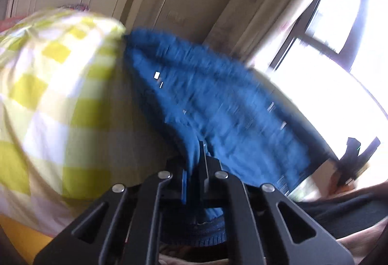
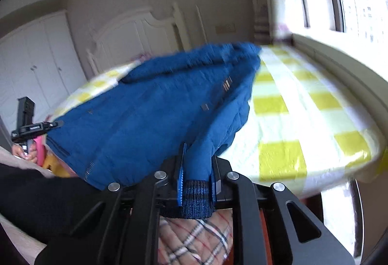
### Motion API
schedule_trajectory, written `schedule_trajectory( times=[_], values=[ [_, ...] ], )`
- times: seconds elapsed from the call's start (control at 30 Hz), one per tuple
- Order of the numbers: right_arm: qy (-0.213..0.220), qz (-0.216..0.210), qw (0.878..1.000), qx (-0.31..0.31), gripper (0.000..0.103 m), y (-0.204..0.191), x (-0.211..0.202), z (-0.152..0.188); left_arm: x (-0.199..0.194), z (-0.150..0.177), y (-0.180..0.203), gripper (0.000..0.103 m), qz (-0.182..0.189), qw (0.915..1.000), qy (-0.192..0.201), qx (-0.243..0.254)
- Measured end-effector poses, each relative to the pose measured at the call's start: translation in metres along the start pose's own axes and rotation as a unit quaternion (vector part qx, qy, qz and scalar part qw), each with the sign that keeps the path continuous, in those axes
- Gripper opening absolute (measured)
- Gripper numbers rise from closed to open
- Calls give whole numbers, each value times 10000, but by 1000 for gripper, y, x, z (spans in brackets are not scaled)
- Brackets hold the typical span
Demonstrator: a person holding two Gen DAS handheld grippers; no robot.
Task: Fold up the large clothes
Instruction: 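Lift the hem with both grippers and fold it toward the collar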
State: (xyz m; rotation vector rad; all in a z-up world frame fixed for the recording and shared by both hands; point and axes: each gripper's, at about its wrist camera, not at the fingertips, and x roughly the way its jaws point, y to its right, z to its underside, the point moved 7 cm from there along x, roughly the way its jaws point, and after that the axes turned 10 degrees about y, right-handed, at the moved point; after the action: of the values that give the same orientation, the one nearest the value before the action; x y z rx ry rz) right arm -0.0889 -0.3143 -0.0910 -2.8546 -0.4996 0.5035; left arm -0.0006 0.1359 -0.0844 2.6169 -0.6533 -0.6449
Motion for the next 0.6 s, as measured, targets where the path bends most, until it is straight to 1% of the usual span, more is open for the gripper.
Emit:
schedule_trajectory(
  times=[0.07, 0.1, 0.13, 0.17, 0.2, 0.23, 0.3, 0.33, 0.37, 0.4, 0.43, 0.47, 0.5, 0.53, 0.57, 0.6],
  values=[
    [462, -390, 9982, -23, 17, -19, -26, -29, -25, -22, 9, 6, 348, 9984, 383, -213],
    [650, -536, 9964, -110, 17, -29, -39, -41, -43, -36, 16, 6, 580, 9959, 634, -271],
    [944, -737, 9924, -280, 17, -45, -60, -59, -64, -48, 24, 6, 798, 9923, 902, -288],
    [1104, -825, 9898, -366, 17, -52, -72, -69, -79, -56, 30, 6, 941, 9892, 1082, -310],
    [1408, -939, 9844, -486, 17, -63, -92, -87, -104, -69, 36, 6, 1185, 9825, 1391, -367],
    [1620, -999, 9803, -523, 17, -69, -105, -100, -122, -78, 39, 6, 1372, 9764, 1615, -416],
    [1839, -1077, 9756, -531, 17, -75, -117, -120, -147, -94, 42, 8, 1672, 9655, 1924, -528],
    [1899, -1122, 9740, -506, 17, -78, -116, -133, -153, -101, 42, 9, 1798, 9614, 1990, -607],
    [1841, -1098, 9758, -431, 17, -79, -108, -142, -153, -107, 41, 12, 1898, 9589, 1991, -689],
    [1736, -1056, 9784, -379, 17, -78, -99, -146, -141, -115, 36, 16, 1874, 9610, 1839, -871],
    [1462, -909, 9846, -311, 17, -74, -76, -150, -127, -119, 31, 17, 1763, 9651, 1638, -1038],
    [1157, -737, 9904, -154, 17, -67, -49, -151, -103, -121, 21, 20, 1589, 9695, 1351, -1286],
    [849, -586, 9946, 55, 17, -57, -23, -148, -84, -123, 11, 22, 1448, 9714, 1171, -1471],
    [488, -391, 9974, 361, 17, -41, 13, -141, -60, -123, -2, 23, 1291, 9722, 990, -1683],
    [195, -202, 9976, 632, 17, -23, 46, -133, -29, -122, -20, 25, 1102, 9716, 793, -1936],
    [24, -69, 9968, 796, 17, -10, 68, -127, -4, -122, -38, 30, 918, 9708, 659, -2114]
  ],
)
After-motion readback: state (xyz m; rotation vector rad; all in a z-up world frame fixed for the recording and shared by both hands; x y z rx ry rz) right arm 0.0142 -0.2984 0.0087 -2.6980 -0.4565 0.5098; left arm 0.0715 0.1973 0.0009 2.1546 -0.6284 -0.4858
